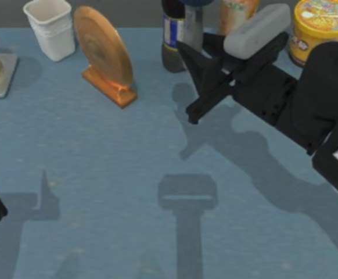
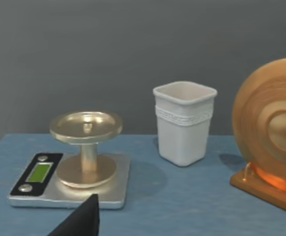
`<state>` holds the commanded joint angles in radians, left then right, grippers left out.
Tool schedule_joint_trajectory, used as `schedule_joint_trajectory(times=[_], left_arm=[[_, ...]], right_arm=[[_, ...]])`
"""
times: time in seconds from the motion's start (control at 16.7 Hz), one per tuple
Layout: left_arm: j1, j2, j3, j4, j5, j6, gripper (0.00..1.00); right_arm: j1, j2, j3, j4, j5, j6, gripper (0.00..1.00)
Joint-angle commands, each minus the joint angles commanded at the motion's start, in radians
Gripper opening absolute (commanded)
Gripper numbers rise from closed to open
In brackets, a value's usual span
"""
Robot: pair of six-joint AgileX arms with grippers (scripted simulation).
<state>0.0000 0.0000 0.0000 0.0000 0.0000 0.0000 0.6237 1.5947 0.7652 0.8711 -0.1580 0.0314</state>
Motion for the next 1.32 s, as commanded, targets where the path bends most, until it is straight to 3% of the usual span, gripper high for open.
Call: schedule_joint_trajectory(times=[0.48,1.32], left_arm=[[-0.026,0.035,0.027,0.019,0.014,0.000,1.00],[-0.476,0.961,0.556,0.380,0.212,0.007,1.00]], right_arm=[[0.002,-0.003,-0.002,0.000,0.002,-0.001,0.00],[0.002,-0.003,-0.002,0.000,0.002,-0.001,0.00]])
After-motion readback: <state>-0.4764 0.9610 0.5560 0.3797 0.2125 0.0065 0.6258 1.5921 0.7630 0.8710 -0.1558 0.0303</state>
